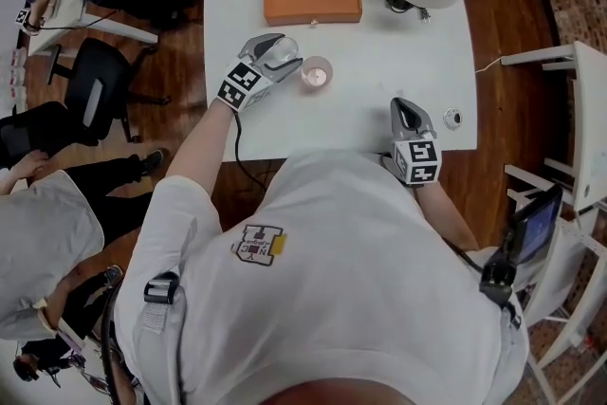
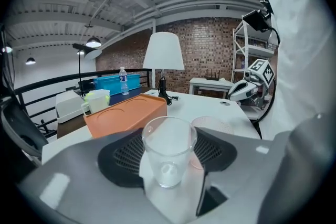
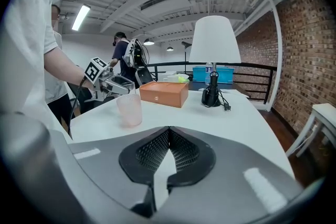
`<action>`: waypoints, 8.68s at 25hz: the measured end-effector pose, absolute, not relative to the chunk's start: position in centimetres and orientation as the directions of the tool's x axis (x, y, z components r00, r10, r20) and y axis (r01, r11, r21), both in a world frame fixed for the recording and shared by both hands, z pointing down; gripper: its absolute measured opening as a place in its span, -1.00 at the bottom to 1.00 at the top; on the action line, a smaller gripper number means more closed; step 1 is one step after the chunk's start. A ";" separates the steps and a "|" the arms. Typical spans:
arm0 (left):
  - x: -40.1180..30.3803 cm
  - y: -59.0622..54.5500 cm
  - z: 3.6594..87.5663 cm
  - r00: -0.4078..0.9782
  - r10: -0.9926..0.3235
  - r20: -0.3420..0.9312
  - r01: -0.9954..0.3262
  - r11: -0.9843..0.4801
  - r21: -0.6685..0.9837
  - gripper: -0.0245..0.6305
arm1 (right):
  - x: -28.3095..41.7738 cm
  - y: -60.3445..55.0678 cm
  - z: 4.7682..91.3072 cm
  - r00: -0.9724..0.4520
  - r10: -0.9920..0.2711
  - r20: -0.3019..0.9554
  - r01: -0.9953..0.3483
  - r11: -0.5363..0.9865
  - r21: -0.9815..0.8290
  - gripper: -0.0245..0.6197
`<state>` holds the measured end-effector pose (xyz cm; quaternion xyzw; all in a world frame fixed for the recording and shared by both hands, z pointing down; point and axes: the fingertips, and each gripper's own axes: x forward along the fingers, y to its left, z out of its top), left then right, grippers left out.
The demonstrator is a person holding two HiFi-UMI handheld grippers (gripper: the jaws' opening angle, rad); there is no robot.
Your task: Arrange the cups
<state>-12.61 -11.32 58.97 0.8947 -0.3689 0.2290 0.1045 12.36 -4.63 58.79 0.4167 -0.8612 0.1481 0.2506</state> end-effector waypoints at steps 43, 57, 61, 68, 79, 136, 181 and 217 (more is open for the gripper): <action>-17.2 -29.4 48.2 0.564 -0.684 0.463 -0.767 -0.642 -0.013 -0.07 | 14.7 -4.5 58.5 -0.421 -0.723 0.548 -0.873 0.486 -0.030 -0.92; -15.8 -31.0 50.8 0.584 -0.646 0.492 -0.750 -0.661 0.023 -0.07 | 15.3 -4.4 58.4 -0.385 -0.726 0.569 -0.890 0.456 -0.020 -0.92; -15.7 -30.7 51.8 0.584 -0.630 0.512 -0.745 -0.666 0.030 -0.07 | 15.2 -4.3 58.4 -0.385 -0.725 0.570 -0.890 0.456 -0.021 -0.92; -15.8 -30.3 51.9 0.586 -0.644 0.492 -0.746 -0.665 0.018 -0.07 | 14.9 -4.2 58.4 -0.394 -0.715 0.578 -0.883 0.470 -0.020 -0.92; -15.9 -30.4 51.9 0.586 -0.652 0.480 -0.750 -0.661 0.017 -0.06 | 14.4 -4.3 58.6 -0.400 -0.712 0.577 -0.880 0.475 -0.024 -0.92; -14.9 -3.3 59.6 0.388 -0.817 0.427 -0.871 -0.174 0.458 -0.50 | 11.4 -2.6 62.2 -0.612 -0.520 0.596 -0.691 0.718 -0.083 -0.92; -8.0 3.1 63.9 0.501 -0.687 0.526 -0.825 -0.196 0.529 -0.92 | 11.2 -1.1 63.3 -0.592 -0.504 0.629 -0.692 0.717 -0.077 -0.92; -8.4 0.2 65.1 0.538 -0.606 0.586 -0.822 -0.531 0.205 -0.35 | 7.3 -2.7 62.6 -0.663 -0.444 0.602 -0.559 0.829 -0.004 -0.65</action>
